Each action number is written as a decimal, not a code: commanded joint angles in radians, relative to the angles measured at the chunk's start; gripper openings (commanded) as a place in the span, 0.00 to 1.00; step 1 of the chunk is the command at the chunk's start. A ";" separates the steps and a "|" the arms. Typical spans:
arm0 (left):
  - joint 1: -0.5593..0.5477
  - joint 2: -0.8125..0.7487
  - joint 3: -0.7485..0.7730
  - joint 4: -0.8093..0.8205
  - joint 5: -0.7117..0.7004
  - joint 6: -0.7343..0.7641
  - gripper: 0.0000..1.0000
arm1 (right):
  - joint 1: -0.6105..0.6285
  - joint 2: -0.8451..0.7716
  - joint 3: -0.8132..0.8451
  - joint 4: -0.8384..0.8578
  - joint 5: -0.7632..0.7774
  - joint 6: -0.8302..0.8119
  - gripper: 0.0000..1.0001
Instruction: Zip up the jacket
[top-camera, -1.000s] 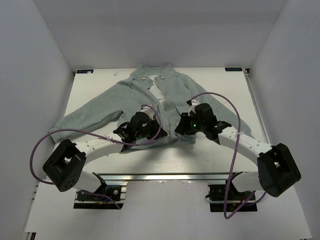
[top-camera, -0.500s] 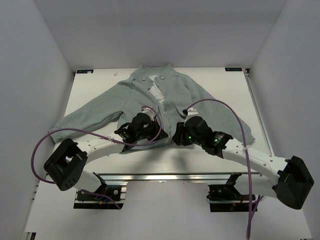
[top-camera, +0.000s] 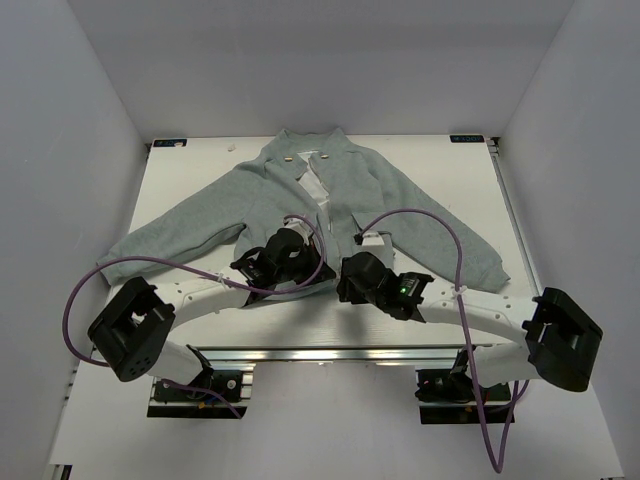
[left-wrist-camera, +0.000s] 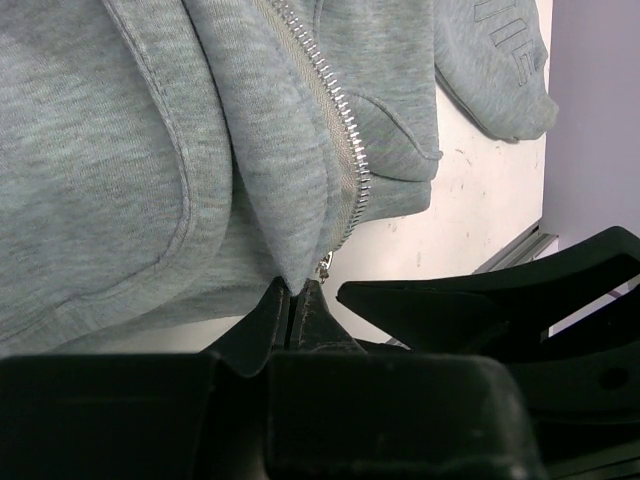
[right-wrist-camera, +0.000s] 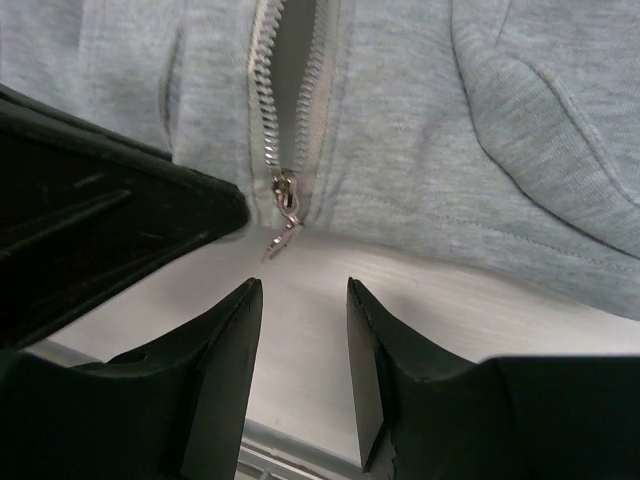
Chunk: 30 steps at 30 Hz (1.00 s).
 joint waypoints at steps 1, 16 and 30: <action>-0.016 -0.024 0.017 -0.006 0.002 -0.013 0.00 | 0.012 0.005 0.028 0.078 0.074 0.053 0.45; -0.024 -0.021 0.011 0.003 0.002 -0.026 0.00 | 0.020 0.071 0.028 0.116 0.105 0.111 0.40; -0.032 -0.016 0.016 0.006 0.008 -0.030 0.00 | 0.020 0.137 0.065 0.133 0.151 0.110 0.28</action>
